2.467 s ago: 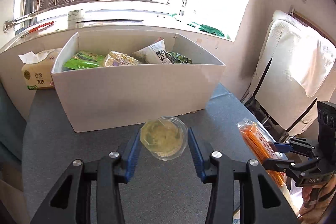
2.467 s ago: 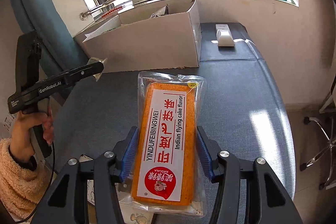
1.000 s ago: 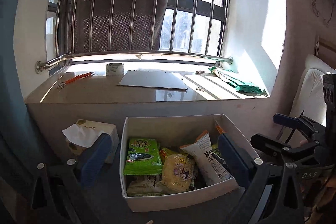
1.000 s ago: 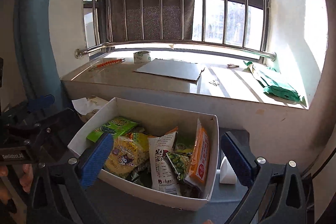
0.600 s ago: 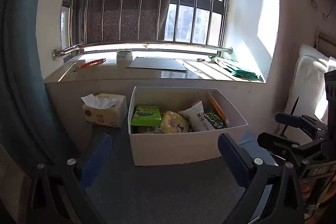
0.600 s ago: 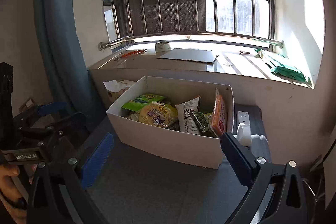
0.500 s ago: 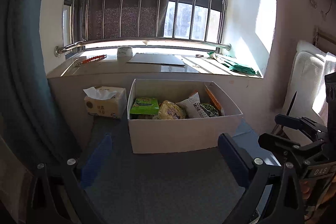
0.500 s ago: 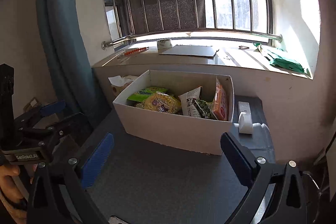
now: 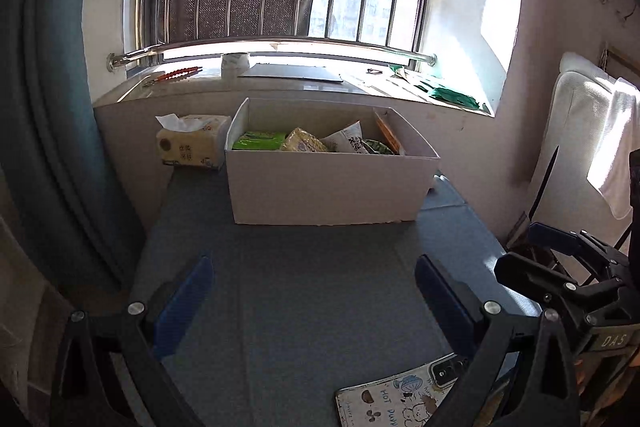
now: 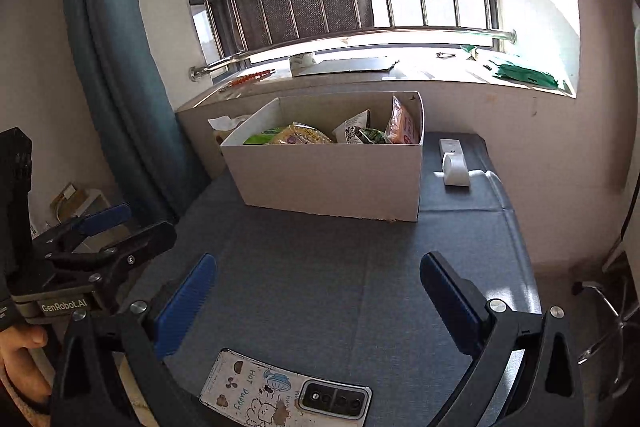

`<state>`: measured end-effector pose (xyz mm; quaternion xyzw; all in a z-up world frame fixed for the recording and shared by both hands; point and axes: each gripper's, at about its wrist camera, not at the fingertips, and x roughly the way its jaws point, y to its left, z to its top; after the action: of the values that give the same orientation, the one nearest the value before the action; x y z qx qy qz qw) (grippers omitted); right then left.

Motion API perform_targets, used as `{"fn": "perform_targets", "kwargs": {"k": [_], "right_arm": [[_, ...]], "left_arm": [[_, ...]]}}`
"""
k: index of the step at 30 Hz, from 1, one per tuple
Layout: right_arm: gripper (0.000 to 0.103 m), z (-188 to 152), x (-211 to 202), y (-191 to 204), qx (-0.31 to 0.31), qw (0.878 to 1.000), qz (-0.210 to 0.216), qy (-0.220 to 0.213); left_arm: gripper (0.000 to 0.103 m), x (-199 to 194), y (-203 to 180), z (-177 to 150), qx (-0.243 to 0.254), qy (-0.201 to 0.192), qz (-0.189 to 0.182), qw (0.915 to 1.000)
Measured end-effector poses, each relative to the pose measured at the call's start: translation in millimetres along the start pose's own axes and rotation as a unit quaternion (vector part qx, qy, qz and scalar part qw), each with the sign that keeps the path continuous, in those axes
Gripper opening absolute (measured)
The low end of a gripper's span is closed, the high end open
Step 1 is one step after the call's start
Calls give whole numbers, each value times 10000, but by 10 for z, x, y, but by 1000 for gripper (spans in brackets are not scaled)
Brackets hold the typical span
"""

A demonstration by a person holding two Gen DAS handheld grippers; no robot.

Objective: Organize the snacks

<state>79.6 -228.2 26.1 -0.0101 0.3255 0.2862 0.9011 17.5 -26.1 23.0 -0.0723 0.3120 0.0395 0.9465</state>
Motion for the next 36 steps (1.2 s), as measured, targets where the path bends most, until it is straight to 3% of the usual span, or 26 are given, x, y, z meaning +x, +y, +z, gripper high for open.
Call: {"fn": "perform_targets", "kwargs": {"k": [36], "right_arm": [[103, -15, -29, 74, -131, 9999, 25, 39]], "left_arm": [[103, 19, 35, 11, -4, 73, -20, 10000]]}}
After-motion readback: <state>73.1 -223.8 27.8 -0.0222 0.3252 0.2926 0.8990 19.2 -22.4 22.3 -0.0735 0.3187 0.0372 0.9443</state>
